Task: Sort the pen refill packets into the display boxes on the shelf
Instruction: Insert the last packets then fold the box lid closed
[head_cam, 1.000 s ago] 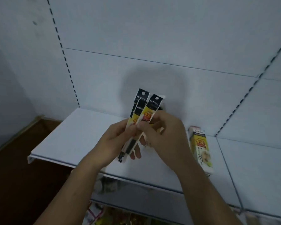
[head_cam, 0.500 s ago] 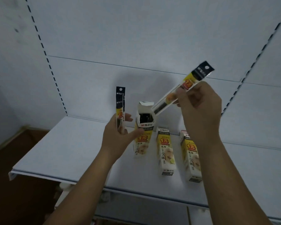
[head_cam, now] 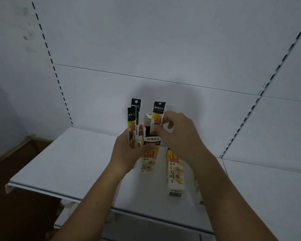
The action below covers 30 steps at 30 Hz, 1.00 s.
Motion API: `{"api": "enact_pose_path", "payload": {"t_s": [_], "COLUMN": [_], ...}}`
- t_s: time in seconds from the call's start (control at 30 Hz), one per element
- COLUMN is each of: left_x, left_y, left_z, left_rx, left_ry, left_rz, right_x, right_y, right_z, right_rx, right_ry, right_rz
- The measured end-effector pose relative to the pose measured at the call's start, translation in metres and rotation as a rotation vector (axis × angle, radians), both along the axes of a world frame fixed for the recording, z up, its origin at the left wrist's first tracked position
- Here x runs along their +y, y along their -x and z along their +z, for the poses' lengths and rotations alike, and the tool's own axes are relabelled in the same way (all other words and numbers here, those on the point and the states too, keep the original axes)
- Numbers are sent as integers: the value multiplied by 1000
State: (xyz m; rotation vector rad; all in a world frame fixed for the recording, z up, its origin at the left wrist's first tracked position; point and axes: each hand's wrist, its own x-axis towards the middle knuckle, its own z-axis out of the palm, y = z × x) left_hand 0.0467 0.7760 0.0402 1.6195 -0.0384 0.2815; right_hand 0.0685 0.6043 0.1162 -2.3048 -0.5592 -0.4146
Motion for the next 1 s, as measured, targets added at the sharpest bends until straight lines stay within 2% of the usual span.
{"api": "enact_pose_path", "payload": {"t_s": [0.1, 0.23, 0.4, 0.57, 0.63, 0.73, 0.8, 0.87, 1.0], "left_x": [1, 1, 3, 4, 11, 24, 33, 38, 41], "left_y": [-1, 0, -2, -3, -3, 0, 7, 16, 30], "left_z": [-2, -2, -4, -1, -2, -3, 0, 5, 20], "left_rx": [15, 12, -2, -19, 16, 21, 12, 11, -24], "left_ry": [13, 7, 16, 15, 47, 364, 461, 432, 220], "left_rz": [3, -1, 2, -8, 28, -19, -77, -140, -213], "right_x": [-1, -2, 4, 6, 5, 8, 12, 16, 24], "right_y": [-3, -3, -10, -11, -7, 2, 8, 14, 25], "right_z": [-2, 7, 1, -6, -6, -8, -8, -7, -2], "right_rx": [39, -38, -26, -56, -97, -155, -170, -160, -62], "right_ry": [68, -69, 161, 177, 124, -18, -96, -165, -234], "right_rz": [54, 64, 93, 115, 97, 61, 61, 83, 84]}}
